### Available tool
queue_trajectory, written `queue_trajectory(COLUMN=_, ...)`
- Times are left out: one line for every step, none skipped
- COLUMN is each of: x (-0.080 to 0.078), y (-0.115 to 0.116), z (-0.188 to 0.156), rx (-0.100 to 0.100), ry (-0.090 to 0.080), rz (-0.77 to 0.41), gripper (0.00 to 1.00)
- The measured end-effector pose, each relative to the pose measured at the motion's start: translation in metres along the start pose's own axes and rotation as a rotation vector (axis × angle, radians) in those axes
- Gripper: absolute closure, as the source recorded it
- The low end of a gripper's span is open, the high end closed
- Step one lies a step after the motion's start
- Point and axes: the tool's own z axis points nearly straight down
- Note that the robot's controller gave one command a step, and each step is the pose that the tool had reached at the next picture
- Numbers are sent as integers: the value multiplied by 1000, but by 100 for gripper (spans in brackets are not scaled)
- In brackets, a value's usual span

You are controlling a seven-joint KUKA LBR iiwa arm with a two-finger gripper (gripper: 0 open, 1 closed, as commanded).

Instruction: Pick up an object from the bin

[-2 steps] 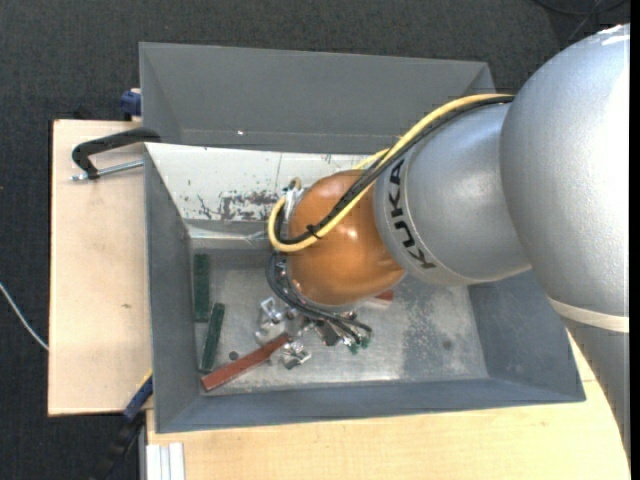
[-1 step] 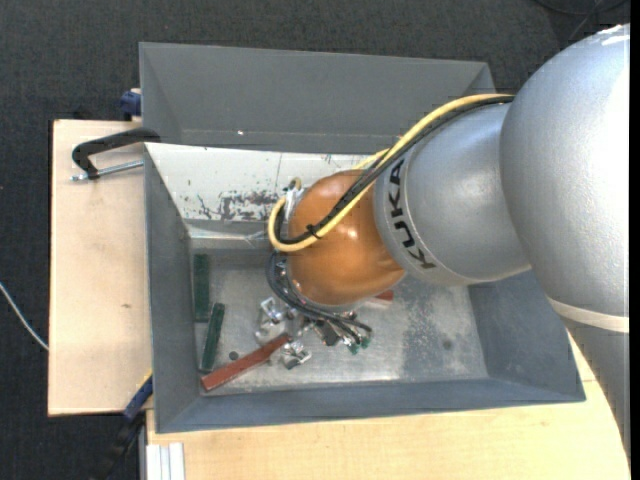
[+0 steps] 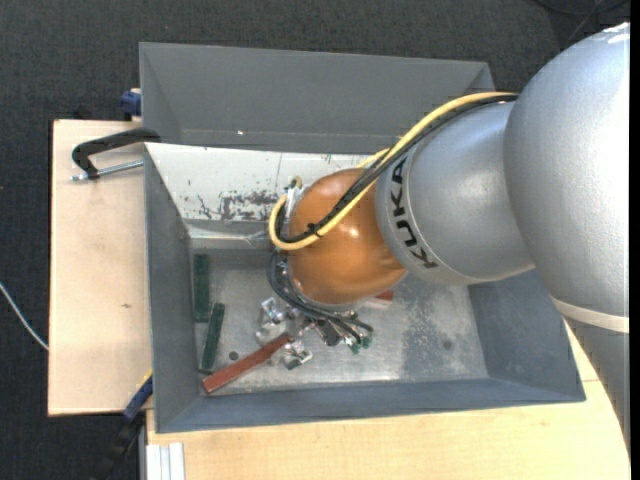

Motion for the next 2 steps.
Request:
queue_trajectory(x=1, y=1, z=-16, rx=-1, ry=7, rz=0, gripper=100)
queue_trajectory(x=1, y=1, z=-39, rx=-1, ry=4, rz=0, gripper=100)
